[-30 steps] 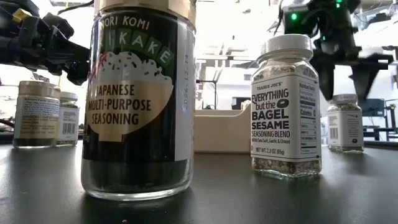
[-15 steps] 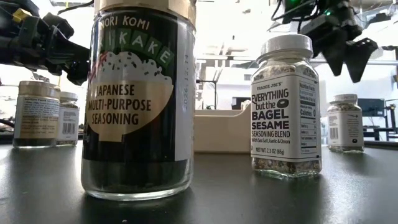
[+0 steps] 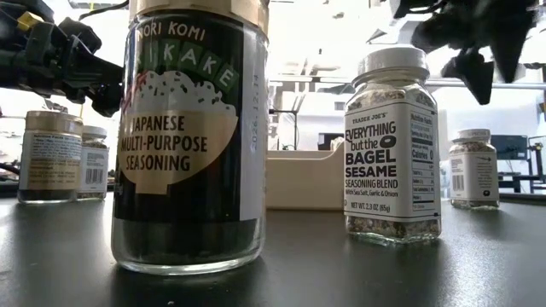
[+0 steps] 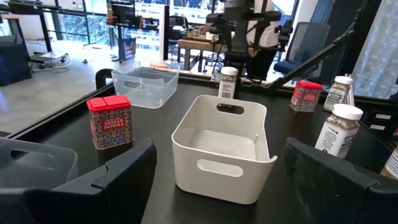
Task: Sort spices by type
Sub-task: Put the white seasoning bottle into the transparent bin
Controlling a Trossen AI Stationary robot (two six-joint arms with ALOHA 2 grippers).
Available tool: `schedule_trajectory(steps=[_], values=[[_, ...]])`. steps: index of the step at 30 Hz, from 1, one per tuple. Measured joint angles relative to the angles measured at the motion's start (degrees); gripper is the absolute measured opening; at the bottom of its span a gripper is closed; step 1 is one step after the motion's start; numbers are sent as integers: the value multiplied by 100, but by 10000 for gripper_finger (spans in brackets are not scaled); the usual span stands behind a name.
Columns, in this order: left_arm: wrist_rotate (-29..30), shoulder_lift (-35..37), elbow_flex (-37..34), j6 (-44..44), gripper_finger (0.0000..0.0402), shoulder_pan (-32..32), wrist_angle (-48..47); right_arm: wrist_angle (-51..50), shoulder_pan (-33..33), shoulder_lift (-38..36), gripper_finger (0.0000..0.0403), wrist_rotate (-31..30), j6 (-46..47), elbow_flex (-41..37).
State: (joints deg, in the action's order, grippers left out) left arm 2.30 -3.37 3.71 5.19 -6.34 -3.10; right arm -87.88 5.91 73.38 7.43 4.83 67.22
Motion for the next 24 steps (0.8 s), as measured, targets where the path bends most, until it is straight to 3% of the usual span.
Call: schedule_trajectory(steps=[3,9,19,24], values=[[-1,-1,1,0,334,1,1,-221,-118,0,352,-1,-1434,0],[-1,0,1,0,334,-1,0,-122,-415,0,352,-80,-3098,0],[0,0,1,1,334,0,-1,273,-609,2,348,-826,-4400,0],[-1,-1,1,0,334,1,-1,270,-644,2,334,-907,-5188,0]])
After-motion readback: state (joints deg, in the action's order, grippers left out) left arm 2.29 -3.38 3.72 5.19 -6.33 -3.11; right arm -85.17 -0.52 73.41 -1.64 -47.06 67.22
